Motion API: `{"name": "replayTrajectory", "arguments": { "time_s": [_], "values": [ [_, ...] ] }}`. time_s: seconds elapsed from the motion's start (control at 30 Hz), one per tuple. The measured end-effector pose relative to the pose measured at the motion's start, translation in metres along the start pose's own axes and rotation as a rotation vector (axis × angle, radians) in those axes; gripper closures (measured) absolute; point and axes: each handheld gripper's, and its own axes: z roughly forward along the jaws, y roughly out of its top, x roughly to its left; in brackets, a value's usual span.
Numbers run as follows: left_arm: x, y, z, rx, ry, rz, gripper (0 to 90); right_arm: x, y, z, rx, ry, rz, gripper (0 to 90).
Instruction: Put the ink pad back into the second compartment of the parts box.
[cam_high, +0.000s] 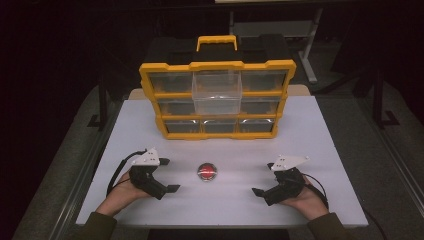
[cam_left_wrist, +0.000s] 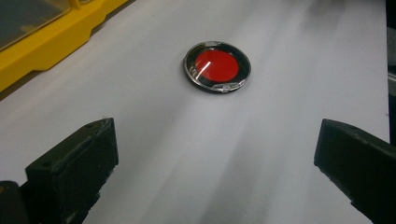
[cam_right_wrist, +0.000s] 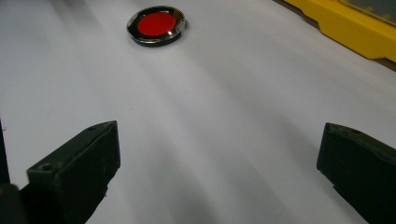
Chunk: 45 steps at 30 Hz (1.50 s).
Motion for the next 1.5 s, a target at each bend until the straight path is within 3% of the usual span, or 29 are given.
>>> {"name": "replayTrajectory", "arguments": {
  "time_s": [1.5],
  "values": [
    [0.003, 0.029, 0.015, -0.019, -0.034, 0.021, 0.0, 0.001, -0.001, -0.001, -0.015, 0.001, -0.003, 0.0]
  ]
}}
